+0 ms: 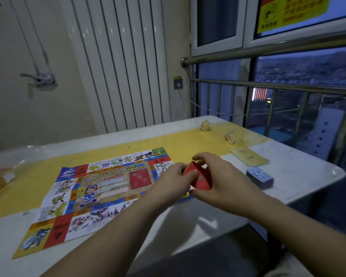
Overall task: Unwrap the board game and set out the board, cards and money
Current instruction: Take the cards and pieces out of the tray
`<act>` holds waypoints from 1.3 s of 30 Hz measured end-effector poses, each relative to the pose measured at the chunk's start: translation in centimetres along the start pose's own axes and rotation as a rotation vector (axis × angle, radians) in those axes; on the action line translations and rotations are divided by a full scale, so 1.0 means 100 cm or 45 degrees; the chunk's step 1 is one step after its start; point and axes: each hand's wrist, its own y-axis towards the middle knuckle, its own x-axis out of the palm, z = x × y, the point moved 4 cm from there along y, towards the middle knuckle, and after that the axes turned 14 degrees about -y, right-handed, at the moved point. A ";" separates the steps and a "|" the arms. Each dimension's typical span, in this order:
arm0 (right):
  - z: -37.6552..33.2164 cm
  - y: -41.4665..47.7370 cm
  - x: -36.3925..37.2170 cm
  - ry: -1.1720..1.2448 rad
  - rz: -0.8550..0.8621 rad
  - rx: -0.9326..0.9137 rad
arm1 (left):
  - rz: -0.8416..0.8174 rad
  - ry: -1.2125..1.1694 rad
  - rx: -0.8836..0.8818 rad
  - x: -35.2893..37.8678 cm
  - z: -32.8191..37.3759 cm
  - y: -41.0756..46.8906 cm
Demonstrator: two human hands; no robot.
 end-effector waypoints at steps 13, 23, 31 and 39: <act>0.098 -0.010 0.019 -0.435 -0.050 0.463 | -0.121 -0.114 -0.268 0.097 -0.028 0.059; 0.093 -0.003 0.035 -0.534 -0.110 0.399 | -0.139 0.187 -0.229 0.091 -0.025 0.064; 0.076 -0.002 0.019 -0.623 -0.078 0.321 | -0.057 0.161 -0.033 0.058 -0.014 0.048; -0.022 0.032 0.000 -0.400 0.148 -0.016 | 0.177 -0.016 0.198 -0.042 0.008 -0.007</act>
